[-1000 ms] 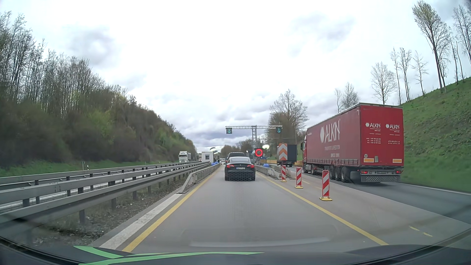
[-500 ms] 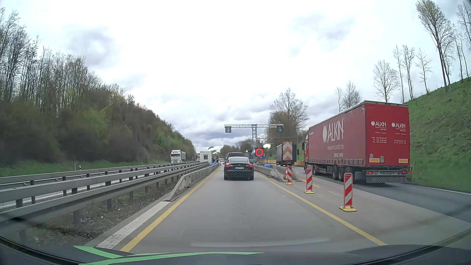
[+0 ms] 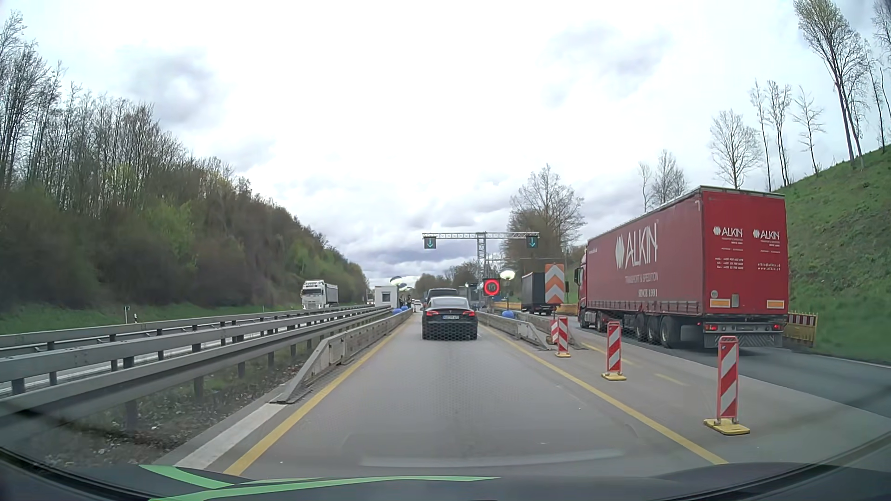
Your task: Follow the waypoints while adhering to traffic rules and regulations
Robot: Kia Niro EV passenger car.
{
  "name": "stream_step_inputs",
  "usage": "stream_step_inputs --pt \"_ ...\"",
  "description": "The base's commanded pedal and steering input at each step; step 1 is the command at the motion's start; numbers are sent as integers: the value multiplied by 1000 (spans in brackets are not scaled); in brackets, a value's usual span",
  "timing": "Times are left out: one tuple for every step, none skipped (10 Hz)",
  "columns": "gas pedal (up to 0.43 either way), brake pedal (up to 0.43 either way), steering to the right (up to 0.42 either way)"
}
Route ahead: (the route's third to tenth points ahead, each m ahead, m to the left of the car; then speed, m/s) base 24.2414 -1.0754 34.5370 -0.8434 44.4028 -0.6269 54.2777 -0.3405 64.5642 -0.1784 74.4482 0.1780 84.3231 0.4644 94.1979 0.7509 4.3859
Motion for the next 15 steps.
stream_step_inputs --pt "39 0 1" --pt "39 0 1" --pt "39 0 1" --pt "39 0 1" --pt "39 0 1" --pt "39 0 1" --pt "39 0 0" --pt "39 0 0" --pt "39 0 -1" --pt "39 0 -1" --pt "39 0 -1" --pt "39 0 -1" --pt "39 0 -1" --pt "39 0 -2" --pt "39 0 -2"
